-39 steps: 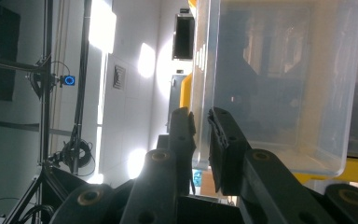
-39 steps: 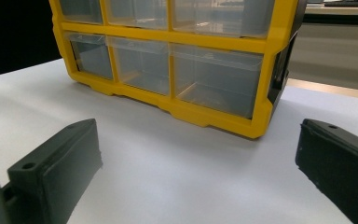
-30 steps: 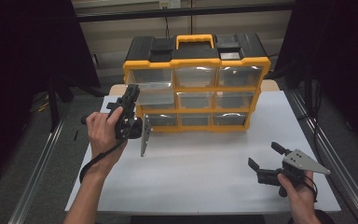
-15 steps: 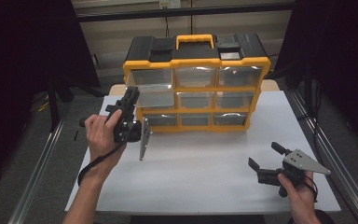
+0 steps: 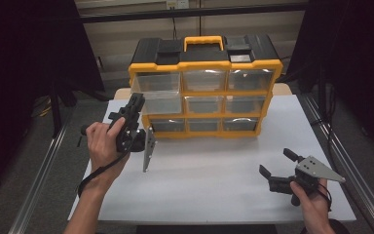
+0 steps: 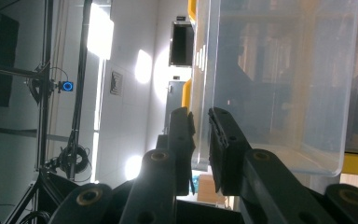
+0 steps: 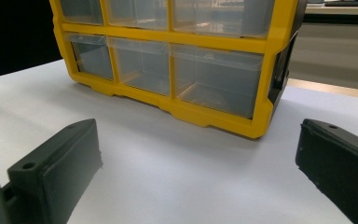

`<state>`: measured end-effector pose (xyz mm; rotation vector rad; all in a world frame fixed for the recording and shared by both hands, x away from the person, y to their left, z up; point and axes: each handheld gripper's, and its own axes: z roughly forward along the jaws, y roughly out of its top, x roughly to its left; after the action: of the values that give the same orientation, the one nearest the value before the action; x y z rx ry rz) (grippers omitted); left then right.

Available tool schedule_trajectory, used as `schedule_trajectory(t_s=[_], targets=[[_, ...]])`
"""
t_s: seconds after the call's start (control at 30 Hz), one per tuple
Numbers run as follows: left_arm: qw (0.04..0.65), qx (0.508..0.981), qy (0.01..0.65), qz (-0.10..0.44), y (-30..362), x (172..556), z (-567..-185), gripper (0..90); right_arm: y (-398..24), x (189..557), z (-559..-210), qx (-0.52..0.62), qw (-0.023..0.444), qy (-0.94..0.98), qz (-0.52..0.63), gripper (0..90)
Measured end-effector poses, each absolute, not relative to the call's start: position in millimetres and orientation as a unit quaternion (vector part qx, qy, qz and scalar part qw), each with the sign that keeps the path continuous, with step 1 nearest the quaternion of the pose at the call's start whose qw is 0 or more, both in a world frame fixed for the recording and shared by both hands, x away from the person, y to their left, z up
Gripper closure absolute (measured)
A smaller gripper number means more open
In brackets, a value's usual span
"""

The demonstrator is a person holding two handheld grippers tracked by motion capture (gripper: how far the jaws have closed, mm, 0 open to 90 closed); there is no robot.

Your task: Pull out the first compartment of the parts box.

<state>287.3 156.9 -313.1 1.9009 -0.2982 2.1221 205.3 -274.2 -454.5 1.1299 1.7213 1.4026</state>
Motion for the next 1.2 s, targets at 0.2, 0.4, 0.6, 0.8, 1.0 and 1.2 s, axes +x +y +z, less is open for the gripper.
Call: schedule_trajectory(t_s=[0.2,0.4,0.6,0.8,1.0,1.2], targets=[[0.142,0.656,-0.107,0.733,157.9,282.3,-309.0,80.1,-274.6,205.6,-454.6,0.429,0.319,0.655,0.534,0.0],[0.138,0.658,-0.108,0.732,159.9,281.1,-310.4,80.1,-273.8,205.3,-454.5,0.430,0.320,0.654,0.534,0.0],[0.125,0.665,-0.108,0.729,162.5,281.5,-312.2,79.8,-273.6,205.3,-454.5,0.429,0.320,0.654,0.534,0.0],[0.123,0.669,-0.112,0.725,161.1,280.8,-313.3,79.7,-273.7,205.3,-454.7,0.429,0.319,0.655,0.534,0.0],[0.119,0.672,-0.107,0.723,159.8,279.9,-313.4,79.5,-274.4,205.6,-455.1,0.430,0.317,0.654,0.536,0.0],[0.123,0.674,-0.104,0.721,159.8,279.8,-312.9,79.0,-275.0,207.0,-456.1,0.427,0.315,0.656,0.538,0.0]])
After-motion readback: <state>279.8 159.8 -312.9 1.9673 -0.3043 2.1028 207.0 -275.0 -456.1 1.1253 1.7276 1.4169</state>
